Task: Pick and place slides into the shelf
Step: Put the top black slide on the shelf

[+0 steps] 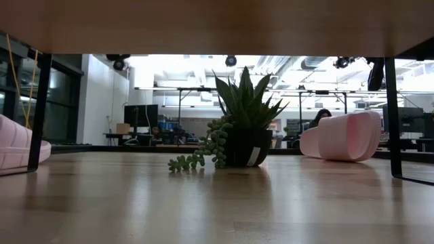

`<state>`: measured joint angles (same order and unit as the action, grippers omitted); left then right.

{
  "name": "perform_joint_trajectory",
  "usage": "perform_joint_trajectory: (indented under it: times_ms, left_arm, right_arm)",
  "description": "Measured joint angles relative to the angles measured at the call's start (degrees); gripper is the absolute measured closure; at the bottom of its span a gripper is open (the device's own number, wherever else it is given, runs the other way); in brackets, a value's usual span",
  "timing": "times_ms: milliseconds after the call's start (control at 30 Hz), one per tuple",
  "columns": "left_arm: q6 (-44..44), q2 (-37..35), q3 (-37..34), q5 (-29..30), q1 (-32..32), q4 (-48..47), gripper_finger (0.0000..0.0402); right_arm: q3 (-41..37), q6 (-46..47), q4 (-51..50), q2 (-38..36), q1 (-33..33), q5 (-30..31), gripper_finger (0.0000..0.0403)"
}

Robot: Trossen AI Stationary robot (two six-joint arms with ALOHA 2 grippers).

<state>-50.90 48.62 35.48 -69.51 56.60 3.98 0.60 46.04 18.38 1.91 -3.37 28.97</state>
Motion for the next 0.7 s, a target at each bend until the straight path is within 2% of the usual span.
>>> perform_joint_trajectory:
  times_ms: [267,500,700]
  left_arm:
    - [-0.45,0.00,0.00,-2.58,-0.56,-1.66,0.0401]
    - [-2.92,0.01,0.00,-2.95,-7.41,-1.55,0.0401]
    - [-4.89,0.02,0.00,-0.76,-13.12,-1.55,0.0401]
  right_arm:
    - [0.00,0.01,-0.17,0.01,-0.01,0.00,0.0402]
    - [0.00,0.22,-0.21,0.00,0.02,0.00,0.0402]
    - [0.00,0.43,-0.23,-0.02,-0.01,0.00,0.0402]
